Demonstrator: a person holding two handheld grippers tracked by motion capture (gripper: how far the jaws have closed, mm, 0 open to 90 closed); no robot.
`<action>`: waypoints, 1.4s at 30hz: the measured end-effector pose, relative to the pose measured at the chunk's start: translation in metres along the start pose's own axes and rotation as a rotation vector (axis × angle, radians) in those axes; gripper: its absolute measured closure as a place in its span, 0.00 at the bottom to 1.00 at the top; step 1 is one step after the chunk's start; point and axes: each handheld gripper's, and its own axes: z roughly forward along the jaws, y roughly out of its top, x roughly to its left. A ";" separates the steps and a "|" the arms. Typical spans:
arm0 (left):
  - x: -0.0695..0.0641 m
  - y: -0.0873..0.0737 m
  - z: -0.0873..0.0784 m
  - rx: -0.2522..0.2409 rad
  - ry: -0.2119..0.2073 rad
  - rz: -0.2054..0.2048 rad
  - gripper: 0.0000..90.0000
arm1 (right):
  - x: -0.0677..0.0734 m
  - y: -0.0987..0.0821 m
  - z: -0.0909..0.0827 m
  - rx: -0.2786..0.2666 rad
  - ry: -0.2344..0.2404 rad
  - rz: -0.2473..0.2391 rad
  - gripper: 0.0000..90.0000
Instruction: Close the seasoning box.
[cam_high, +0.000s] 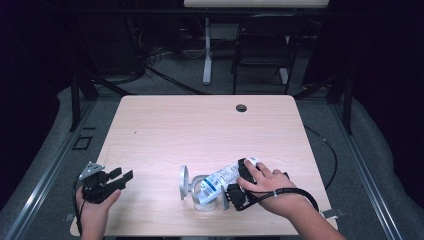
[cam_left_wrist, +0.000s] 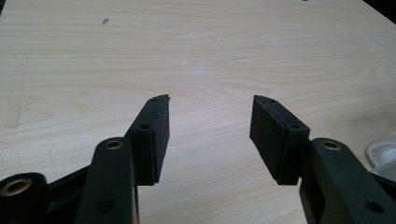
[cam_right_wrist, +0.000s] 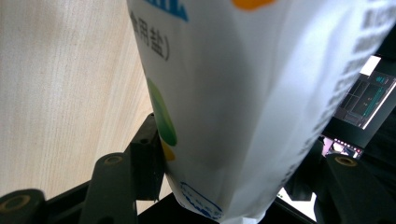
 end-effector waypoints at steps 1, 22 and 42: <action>0.000 0.000 0.000 0.002 -0.001 0.001 0.53 | 0.000 0.000 0.000 0.000 0.001 0.001 0.48; 0.000 0.000 0.000 0.003 0.002 0.000 0.53 | -0.002 0.000 0.000 0.011 0.023 0.001 0.48; 0.000 0.000 0.000 0.005 0.001 0.001 0.53 | -0.003 0.001 0.000 0.000 0.030 -0.002 0.48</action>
